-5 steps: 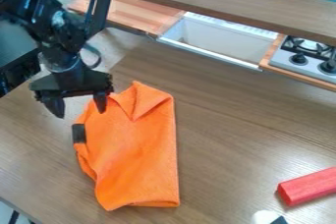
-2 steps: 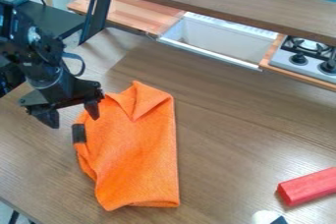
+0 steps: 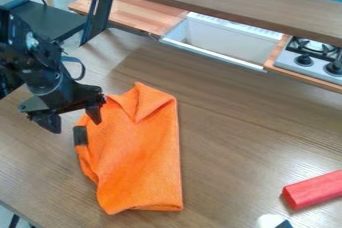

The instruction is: Unfold cloth from left to right

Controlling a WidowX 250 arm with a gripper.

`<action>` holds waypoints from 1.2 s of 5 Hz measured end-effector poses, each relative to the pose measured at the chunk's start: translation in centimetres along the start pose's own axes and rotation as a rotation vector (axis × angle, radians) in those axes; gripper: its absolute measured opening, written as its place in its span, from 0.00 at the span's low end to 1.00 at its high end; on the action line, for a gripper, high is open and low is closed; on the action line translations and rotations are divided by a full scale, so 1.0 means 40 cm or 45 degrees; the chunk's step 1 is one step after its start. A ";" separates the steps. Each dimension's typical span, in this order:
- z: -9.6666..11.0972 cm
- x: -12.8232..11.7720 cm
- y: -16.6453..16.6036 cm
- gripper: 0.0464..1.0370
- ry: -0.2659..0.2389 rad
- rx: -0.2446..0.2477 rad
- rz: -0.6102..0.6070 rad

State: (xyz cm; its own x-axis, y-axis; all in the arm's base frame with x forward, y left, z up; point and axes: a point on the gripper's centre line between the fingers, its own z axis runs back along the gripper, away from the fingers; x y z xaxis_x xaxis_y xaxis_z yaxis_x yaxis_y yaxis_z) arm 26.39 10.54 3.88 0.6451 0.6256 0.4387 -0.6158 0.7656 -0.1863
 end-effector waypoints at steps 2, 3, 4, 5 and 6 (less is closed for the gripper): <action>-0.001 0.001 0.006 0.96 -0.020 0.011 -0.004; -0.017 -0.003 0.018 0.96 -0.018 0.046 0.006; -0.036 -0.011 0.020 0.96 -0.015 0.079 0.005; -0.051 -0.021 0.018 0.96 -0.006 0.094 -0.007; -0.057 -0.024 0.012 0.96 -0.010 0.097 -0.023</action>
State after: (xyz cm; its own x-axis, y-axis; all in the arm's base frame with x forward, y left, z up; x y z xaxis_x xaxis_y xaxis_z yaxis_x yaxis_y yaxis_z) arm 26.51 10.64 1.38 0.6533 0.6102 0.4483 -0.6368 0.7631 -0.1107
